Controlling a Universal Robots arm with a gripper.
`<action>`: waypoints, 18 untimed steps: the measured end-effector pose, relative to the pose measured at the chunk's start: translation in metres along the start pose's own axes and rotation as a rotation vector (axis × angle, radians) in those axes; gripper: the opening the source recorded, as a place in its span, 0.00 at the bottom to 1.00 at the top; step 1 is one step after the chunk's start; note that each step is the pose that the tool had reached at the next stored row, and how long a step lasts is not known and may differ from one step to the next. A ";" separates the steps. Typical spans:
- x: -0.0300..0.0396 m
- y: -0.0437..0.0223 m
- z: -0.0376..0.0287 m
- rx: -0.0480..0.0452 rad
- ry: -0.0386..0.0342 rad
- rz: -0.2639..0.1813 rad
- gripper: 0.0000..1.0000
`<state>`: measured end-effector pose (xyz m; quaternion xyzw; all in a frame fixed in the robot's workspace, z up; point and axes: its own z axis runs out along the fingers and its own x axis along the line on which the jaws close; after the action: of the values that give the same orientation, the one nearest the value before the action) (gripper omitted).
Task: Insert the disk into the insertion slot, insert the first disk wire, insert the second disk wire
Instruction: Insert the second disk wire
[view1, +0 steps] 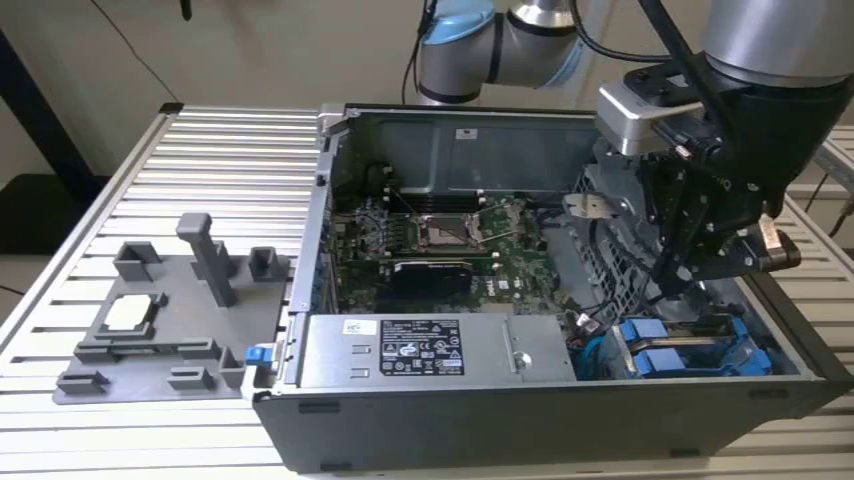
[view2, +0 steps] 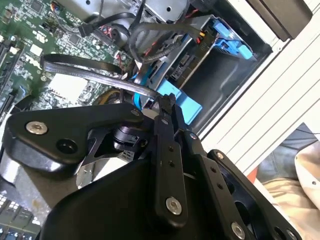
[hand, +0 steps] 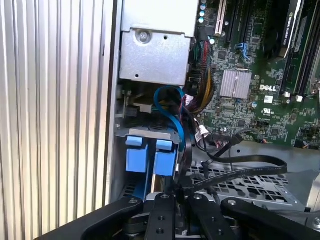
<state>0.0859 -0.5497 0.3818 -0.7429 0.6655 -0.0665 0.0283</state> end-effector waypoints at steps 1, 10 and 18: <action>0.0024 -0.0010 0.0003 -0.0035 -0.0005 0.000 0.16; 0.0089 -0.0050 0.0013 -0.0123 -0.0252 0.002 0.16; 0.0106 -0.0135 0.0033 -0.0324 -0.0639 0.012 0.16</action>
<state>0.1007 -0.5589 0.3810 -0.7409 0.6698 -0.0318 0.0379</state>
